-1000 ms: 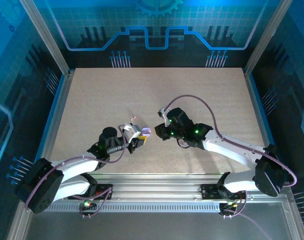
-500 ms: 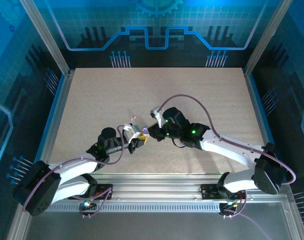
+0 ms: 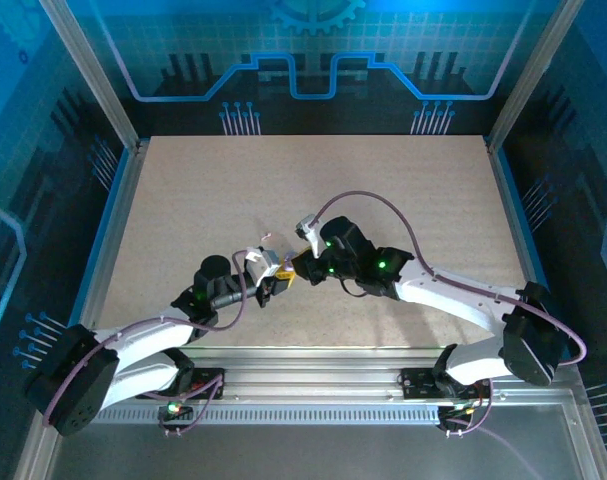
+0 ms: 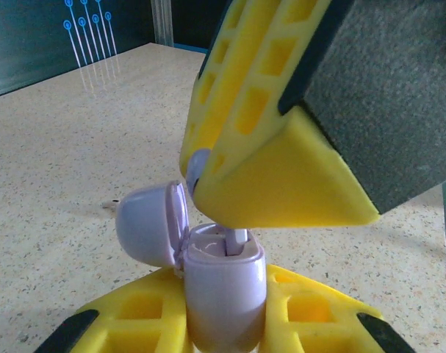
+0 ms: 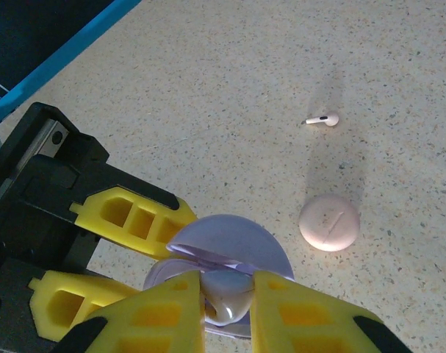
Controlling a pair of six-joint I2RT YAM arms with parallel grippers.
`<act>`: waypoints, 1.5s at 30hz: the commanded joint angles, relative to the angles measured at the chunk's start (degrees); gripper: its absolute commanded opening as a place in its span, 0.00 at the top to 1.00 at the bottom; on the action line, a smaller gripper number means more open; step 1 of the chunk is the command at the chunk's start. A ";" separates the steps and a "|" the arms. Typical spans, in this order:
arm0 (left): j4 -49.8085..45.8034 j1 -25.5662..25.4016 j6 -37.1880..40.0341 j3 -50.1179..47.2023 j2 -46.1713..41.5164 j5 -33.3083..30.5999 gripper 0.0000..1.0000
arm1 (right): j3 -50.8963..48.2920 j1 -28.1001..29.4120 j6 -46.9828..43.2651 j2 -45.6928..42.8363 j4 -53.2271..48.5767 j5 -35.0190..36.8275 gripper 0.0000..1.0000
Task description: Insert wireless bluetooth earbuds into charging case
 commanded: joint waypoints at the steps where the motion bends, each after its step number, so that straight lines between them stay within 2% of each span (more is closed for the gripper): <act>1: 3.08 -0.55 0.04 0.64 -1.59 0.93 0.95 | 1.69 1.18 -1.57 0.76 -0.38 -0.23 0.80; 7: 3.03 -0.59 0.13 0.55 -1.98 0.84 0.95 | 2.04 1.14 -1.59 0.68 -0.38 -1.38 0.70; 15: 2.82 -0.74 0.06 0.22 -2.06 0.40 0.94 | 3.00 1.11 0.03 -0.09 0.30 -3.29 0.64; 20: 2.09 -0.89 0.30 0.33 -2.40 -0.33 0.94 | 2.88 1.11 1.06 -1.51 1.27 -5.19 0.57; 27: 1.78 -0.98 0.41 0.03 -3.46 -0.91 0.94 | 2.57 0.73 4.07 -3.97 0.44 -4.14 0.53; 32: 1.50 -0.99 0.53 -0.13 -4.20 -1.20 0.94 | 2.17 -0.31 10.37 -7.63 -0.69 -4.80 0.51; 39: 1.58 -1.09 0.79 -0.15 -4.18 -1.78 0.94 | 2.94 -4.36 25.38 -10.12 -6.91 -12.31 0.52; 45: 2.48 -1.15 1.75 -0.86 -4.84 -2.23 0.94 | 5.19 -4.89 35.87 -9.10 -13.07 -17.74 0.53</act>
